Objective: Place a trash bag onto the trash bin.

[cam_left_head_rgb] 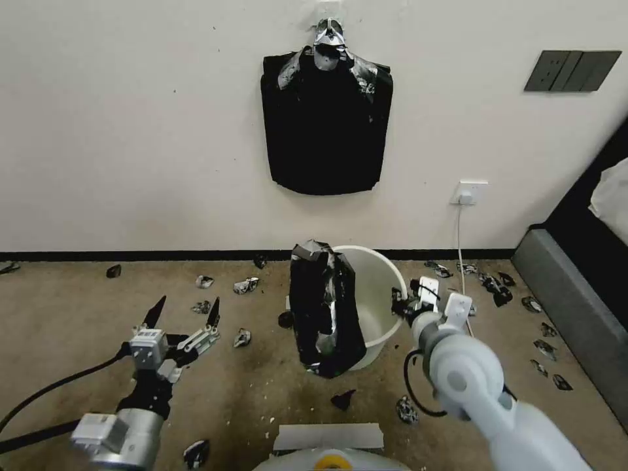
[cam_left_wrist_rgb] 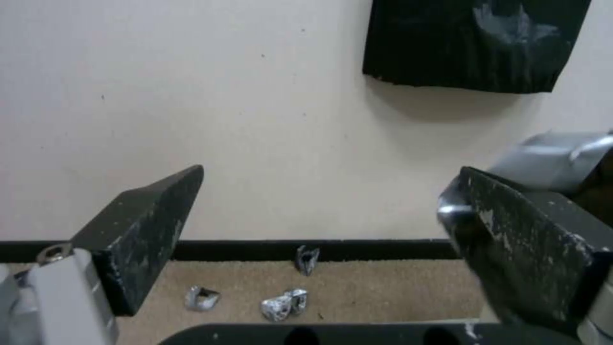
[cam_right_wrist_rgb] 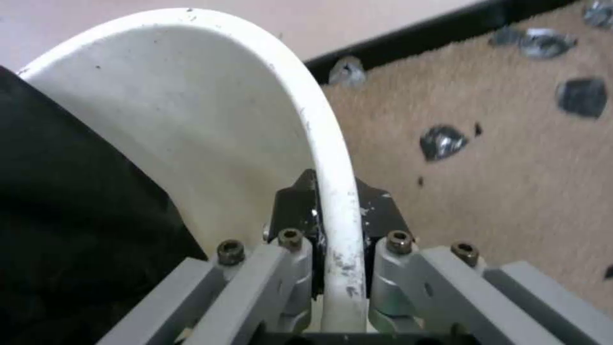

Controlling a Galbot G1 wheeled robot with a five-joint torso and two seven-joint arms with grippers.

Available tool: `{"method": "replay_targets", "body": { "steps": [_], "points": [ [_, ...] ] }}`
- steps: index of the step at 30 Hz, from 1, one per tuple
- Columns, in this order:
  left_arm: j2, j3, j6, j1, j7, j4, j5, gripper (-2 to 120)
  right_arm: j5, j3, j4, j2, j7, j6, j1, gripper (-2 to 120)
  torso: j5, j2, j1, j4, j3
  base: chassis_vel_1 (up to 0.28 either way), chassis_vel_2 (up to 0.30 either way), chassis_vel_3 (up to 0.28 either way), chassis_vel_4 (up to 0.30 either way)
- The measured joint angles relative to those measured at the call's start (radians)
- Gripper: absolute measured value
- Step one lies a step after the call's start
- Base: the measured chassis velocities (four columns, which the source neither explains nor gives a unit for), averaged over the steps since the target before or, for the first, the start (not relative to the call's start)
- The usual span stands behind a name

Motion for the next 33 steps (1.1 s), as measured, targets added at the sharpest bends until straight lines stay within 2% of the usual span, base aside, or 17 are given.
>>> {"method": "replay_targets", "body": {
  "steps": [16,19,20,22,24,26,27,29,30,33],
  "points": [
    [-0.007,0.009,0.002,-0.002,-0.001,0.006,0.000,100,-0.081,-0.048,-0.092,0.074,-0.021,0.067,-0.021,7,0.0001,0.000,0.000,0.0000,0.000,0.000,0.000,0.000,0.000],
    [-0.007,0.014,0.002,-0.002,-0.001,0.006,0.001,100,-0.084,-0.050,-0.084,0.073,-0.020,0.066,-0.027,18,0.0003,0.000,0.000,0.0000,0.000,0.000,0.000,0.000,0.000],
    [-0.007,0.014,0.002,-0.002,-0.001,0.006,0.001,100,-0.084,-0.050,-0.084,0.073,-0.020,0.066,-0.027,18,0.0003,0.000,0.000,0.0000,0.000,0.000,0.000,0.000,0.000],
    [-0.010,0.021,0.002,-0.003,-0.001,0.008,0.002,100,-0.087,-0.048,-0.069,0.062,-0.020,0.063,-0.031,29,0.0003,0.000,0.000,0.0001,0.000,0.000,0.000,0.000,0.000],
    [-0.012,0.026,0.002,-0.004,-0.001,0.009,0.003,100,-0.092,-0.047,-0.062,0.054,-0.022,0.062,-0.034,32,0.0004,0.000,0.000,0.0000,0.000,0.000,0.000,0.000,0.000],
    [-0.016,0.035,0.001,-0.006,-0.001,0.011,0.006,100,-0.118,-0.043,-0.037,0.028,-0.046,0.056,-0.047,43,0.0003,0.000,0.000,0.0000,0.000,0.000,0.000,0.000,0.000],
    [-0.016,0.035,0.001,-0.006,-0.001,0.011,0.006,100,-0.118,-0.043,-0.037,0.028,-0.046,0.056,-0.047,43,0.0003,0.000,0.000,0.0000,0.000,0.000,0.000,0.000,0.000],
    [-0.020,0.040,0.001,-0.008,-0.002,0.013,0.007,100,-0.153,-0.032,0.009,0.002,-0.067,0.055,-0.060,53,0.0004,0.000,0.000,0.0000,0.000,0.000,0.000,0.000,0.000],
    [-0.020,0.040,0.001,-0.008,-0.002,0.013,0.007,100,-0.153,-0.032,0.009,0.002,-0.067,0.055,-0.060,53,0.0004,0.000,0.000,0.0000,0.000,0.000,0.000,0.000,0.000],
    [-0.023,0.045,0.001,-0.014,-0.003,0.016,0.008,100,-0.231,-0.020,0.104,-0.052,-0.114,0.056,-0.079,68,0.0003,0.000,0.000,0.0000,0.000,0.000,0.000,0.000,0.000]
  ]
}}
